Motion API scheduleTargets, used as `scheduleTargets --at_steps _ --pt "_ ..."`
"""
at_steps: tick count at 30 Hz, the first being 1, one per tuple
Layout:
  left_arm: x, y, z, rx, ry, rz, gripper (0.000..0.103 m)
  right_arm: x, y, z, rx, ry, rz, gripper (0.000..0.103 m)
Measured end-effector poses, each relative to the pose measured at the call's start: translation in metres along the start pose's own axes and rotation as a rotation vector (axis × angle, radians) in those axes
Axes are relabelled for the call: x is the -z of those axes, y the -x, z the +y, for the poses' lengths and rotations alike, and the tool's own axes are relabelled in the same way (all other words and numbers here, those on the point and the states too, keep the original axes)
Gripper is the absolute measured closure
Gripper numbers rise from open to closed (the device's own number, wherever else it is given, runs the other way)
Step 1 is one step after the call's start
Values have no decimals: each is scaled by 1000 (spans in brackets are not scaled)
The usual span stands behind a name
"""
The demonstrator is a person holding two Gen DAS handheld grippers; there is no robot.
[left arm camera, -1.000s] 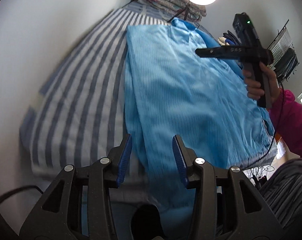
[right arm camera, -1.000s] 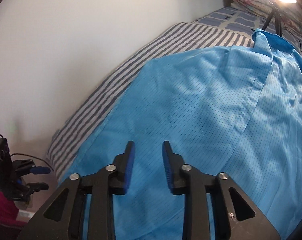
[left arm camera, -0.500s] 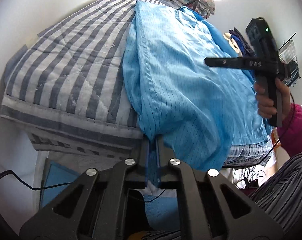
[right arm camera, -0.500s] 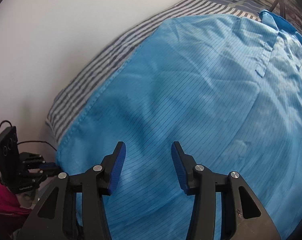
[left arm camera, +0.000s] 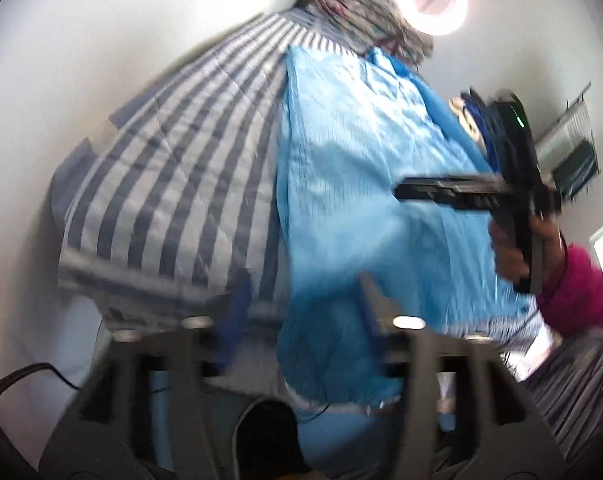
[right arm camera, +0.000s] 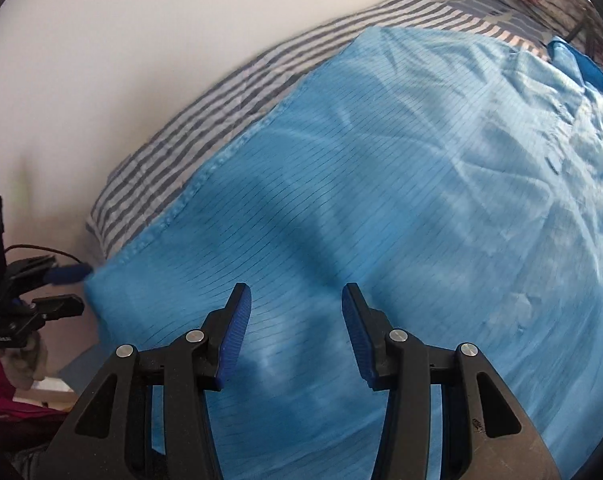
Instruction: Fold large clothes
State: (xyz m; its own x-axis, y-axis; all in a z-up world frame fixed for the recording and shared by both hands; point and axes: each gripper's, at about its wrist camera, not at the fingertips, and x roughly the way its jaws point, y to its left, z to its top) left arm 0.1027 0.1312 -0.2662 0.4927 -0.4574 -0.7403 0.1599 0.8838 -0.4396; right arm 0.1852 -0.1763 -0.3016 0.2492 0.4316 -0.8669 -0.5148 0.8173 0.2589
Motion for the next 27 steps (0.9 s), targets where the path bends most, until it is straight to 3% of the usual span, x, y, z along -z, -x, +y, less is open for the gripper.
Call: scheduleTargets --at_steps 6,9,10,12,13,20,27 --pt "-15 -39 -5 9 -2 87 43 3 24 -33 47 -80 -51 57" --pt "-15 -48 -5 12 8 89 43 5 25 -44 35 -113 -55 57" --pt "-16 -48 -5 6 12 88 49 5 22 -44 33 -113 -50 57" --pt "-17 -52 -4 -2 17 99 76 6 16 -44 28 -107 -36 57" --pt "-18 -55 -3 1 25 112 96 6 9 -41 28 -101 -26 57" --pt "-21 -38 -12 43 37 50 102 2 -10 -31 57 -75 4 57" --pt "-30 -24 -36 63 -7 2 102 -40 9 -26 -37 -173 -21 57"
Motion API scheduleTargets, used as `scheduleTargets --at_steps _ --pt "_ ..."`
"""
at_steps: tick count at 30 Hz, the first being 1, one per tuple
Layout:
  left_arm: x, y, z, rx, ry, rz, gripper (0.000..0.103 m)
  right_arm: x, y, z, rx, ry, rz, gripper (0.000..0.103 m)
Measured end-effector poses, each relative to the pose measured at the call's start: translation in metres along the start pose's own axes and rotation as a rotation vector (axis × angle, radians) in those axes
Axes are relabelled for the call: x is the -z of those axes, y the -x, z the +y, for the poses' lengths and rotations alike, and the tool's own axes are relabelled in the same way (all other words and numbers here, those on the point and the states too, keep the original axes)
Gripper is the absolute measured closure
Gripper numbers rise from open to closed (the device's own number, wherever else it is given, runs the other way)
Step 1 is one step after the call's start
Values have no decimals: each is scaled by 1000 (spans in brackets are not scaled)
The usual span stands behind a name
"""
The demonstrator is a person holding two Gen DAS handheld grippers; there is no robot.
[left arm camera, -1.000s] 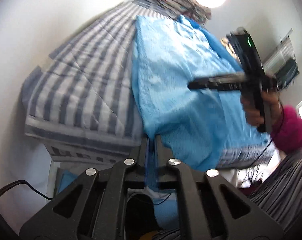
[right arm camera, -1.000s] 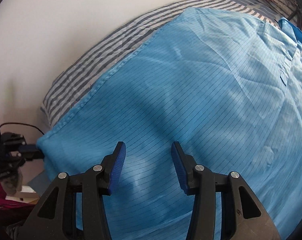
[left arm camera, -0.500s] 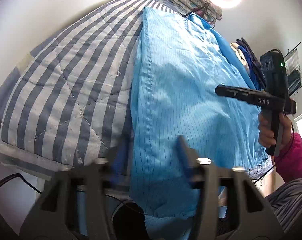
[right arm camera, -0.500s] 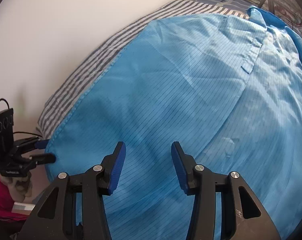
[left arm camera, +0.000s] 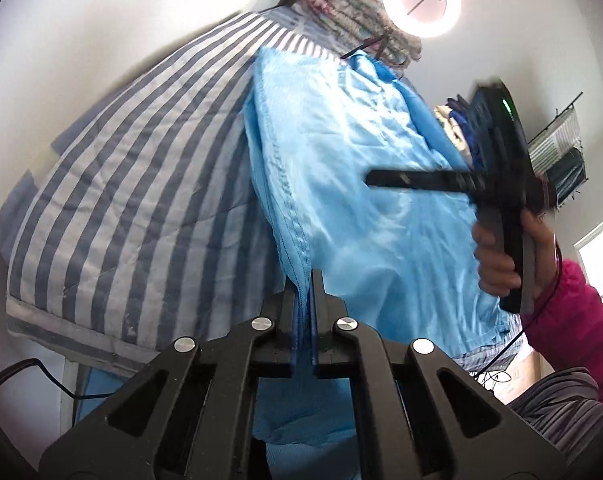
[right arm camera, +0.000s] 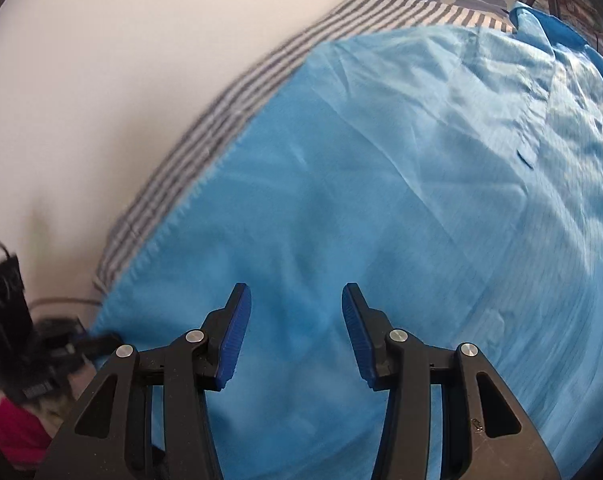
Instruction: Fold large clothes
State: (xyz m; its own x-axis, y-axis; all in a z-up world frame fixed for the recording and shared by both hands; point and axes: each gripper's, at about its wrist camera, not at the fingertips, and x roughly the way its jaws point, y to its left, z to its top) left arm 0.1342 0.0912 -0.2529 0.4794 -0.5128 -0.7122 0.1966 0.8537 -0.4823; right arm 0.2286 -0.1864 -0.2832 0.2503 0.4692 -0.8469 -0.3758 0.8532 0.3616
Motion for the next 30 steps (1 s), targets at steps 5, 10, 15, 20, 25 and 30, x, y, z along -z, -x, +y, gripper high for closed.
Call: scheduleTargets --at_steps 5,10,15,20,25,30 --pt "-5 4 -24 7 -65 -23 102 -43 -6 31 3 -2 8 50" --pt "-8 2 -39 2 -116 -31 102 -70 -28 49 28 -37 50 49" --pt "-10 -6 -53 2 -150 -25 102 -87 -56 68 89 -34 116 49" --pt "-11 -12 -66 -4 -187 -27 103 -89 -81 88 232 60 178 62" --pt "-14 -16 -77 6 -193 -35 102 -85 -72 68 182 12 152 101" --pt "-14 -14 -87 35 -223 -26 95 -83 -39 40 105 -34 69 102"
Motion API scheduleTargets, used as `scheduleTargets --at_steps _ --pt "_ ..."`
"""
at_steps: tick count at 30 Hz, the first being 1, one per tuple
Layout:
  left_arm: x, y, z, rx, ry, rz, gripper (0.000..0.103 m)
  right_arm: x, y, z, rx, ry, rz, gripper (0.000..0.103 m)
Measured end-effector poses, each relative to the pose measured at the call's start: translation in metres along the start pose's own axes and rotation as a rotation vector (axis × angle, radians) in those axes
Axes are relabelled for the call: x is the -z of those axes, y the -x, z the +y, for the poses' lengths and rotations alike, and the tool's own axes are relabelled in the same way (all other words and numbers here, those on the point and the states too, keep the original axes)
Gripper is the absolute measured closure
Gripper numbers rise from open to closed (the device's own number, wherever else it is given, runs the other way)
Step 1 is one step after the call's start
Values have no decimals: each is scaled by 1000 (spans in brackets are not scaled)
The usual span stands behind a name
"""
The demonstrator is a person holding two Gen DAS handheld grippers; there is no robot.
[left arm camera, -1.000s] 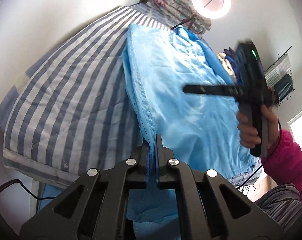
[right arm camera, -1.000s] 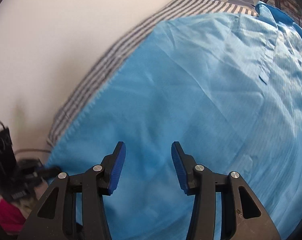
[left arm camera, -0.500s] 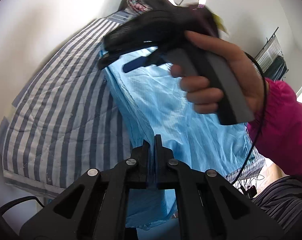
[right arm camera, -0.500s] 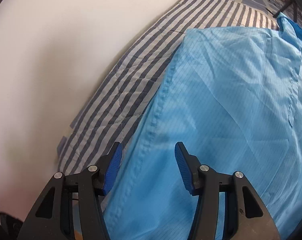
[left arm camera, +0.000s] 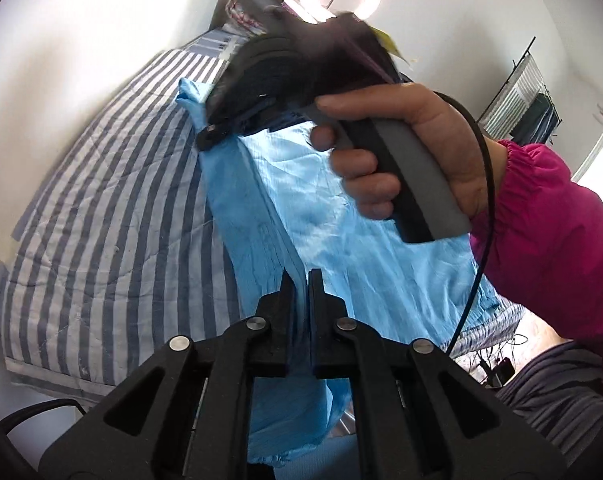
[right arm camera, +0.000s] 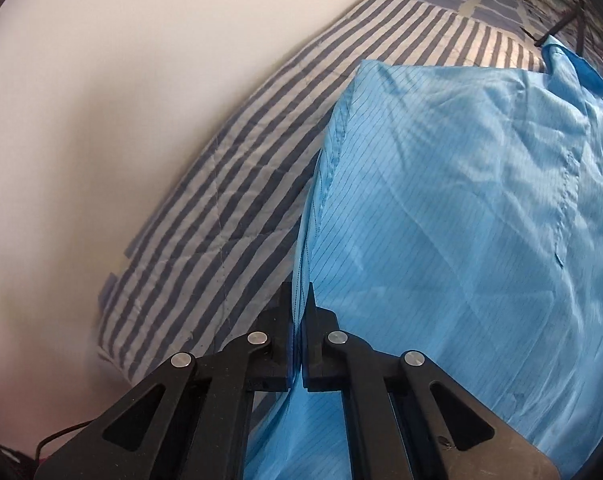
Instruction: Fold large clothes
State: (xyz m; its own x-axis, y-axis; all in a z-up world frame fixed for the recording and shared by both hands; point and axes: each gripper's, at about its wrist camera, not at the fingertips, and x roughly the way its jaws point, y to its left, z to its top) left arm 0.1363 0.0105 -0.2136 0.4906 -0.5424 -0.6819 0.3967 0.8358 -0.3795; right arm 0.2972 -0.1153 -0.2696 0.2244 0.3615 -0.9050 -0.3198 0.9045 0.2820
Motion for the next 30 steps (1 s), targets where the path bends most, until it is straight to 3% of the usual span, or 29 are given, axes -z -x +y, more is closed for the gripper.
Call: scheduleTargets --at_steps 2,4,8,12,15,17,20,22,28,30 --pt "2 12 3 29 11 -22 69 4 13 -12 -26 -23 -33 102" --pt "3 28 10 39 29 -58 55 8 25 -24 -59 -49 -57 102" --pt "-2 47 46 44 108 -99 54 15 40 -45 -107 -89 -97 102" --pt "-12 35 88 31 191 -94 54 22 53 -64 -136 -135 -131 102" --pt "-19 -4 108 25 203 -30 54 27 64 -74 -158 -150 -152 102" --pt "-15 -32 108 73 198 55 54 28 68 -80 -170 -170 -164 102" --pt "-4 -57 90 231 212 133 54 37 78 -91 -172 -183 -180 102" --pt "-2 -59 60 292 146 145 54 38 83 -96 -174 -186 -196 102" --pt "2 -70 -11 374 -15 202 54 67 99 -127 -200 -283 -244 102" --pt "1 -68 -22 369 -52 200 54 79 97 -144 -201 -326 -250 102"
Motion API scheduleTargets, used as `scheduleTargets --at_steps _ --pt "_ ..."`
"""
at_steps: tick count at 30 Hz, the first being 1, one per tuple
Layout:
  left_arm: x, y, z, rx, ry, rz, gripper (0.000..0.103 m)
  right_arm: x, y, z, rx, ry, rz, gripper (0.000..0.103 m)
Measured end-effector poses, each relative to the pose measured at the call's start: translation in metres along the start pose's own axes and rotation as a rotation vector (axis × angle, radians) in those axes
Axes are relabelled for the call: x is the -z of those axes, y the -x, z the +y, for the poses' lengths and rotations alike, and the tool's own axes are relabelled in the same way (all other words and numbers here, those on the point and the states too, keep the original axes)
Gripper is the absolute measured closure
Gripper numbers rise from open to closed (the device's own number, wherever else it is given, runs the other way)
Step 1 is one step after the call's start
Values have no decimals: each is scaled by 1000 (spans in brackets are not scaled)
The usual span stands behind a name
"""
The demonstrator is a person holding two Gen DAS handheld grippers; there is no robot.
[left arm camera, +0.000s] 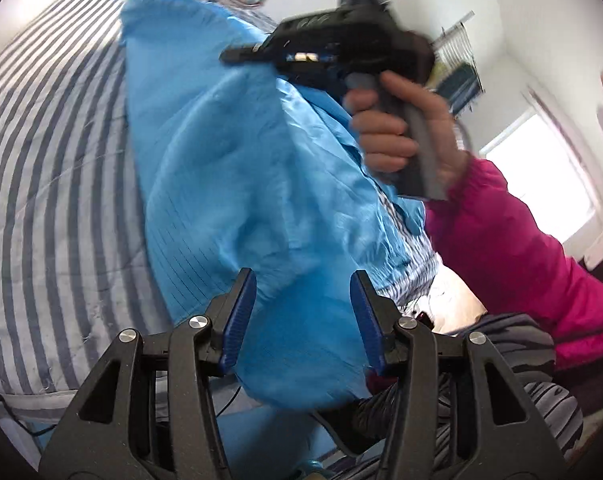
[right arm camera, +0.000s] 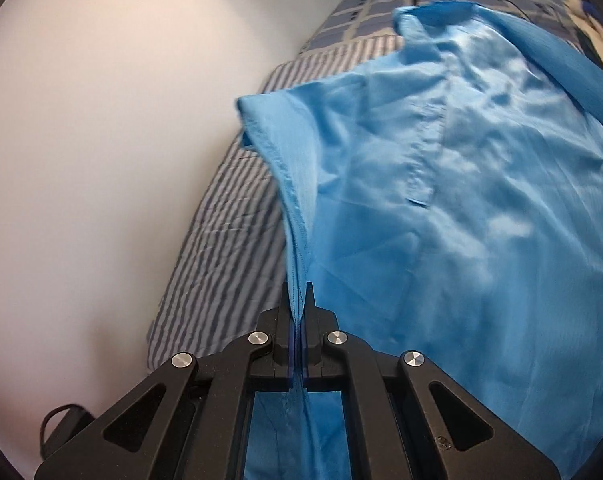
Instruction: Fold large clothes
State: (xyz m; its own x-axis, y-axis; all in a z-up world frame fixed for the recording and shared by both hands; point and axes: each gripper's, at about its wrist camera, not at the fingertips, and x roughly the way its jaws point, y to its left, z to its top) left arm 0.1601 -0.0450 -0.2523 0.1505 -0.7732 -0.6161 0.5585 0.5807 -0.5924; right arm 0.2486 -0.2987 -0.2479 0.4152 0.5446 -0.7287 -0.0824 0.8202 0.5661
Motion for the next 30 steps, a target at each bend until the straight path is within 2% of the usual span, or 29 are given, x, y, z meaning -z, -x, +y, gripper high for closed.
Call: scheduleTargets --at_steps 2,5,9,13,17,19,21,24,25,26,30 --pt "-3 2 -4 -9 -22 -13 54 8 1 -19 8 -39 0 102" --pt "-8 5 -2 -99 -50 -40 54 20 -3 -47 14 -104 5 102" --pt "-8 1 22 -208 -41 -16 54 34 -14 -72 29 -153 27 102" --pt "1 -13 37 -192 14 8 54 40 -28 -77 60 -151 55 102" --pt "11 -33 21 -187 -25 40 54 34 -33 -55 153 -13 105 101" --pt "14 -38 15 -189 -45 51 55 29 -24 -34 223 90 89 100" --pt "15 -43 10 -193 -55 59 56 21 -16 -15 244 169 61 96" --pt "19 -53 10 -202 -65 75 57 1 -14 17 249 279 10 77" --pt "21 -57 11 -213 -74 82 57 -4 -16 20 256 299 -1 68" --pt "25 -59 11 -213 -75 88 57 -12 -20 30 256 331 -18 63" --pt "31 -62 18 -171 -50 93 57 -34 -54 53 242 419 17 62"
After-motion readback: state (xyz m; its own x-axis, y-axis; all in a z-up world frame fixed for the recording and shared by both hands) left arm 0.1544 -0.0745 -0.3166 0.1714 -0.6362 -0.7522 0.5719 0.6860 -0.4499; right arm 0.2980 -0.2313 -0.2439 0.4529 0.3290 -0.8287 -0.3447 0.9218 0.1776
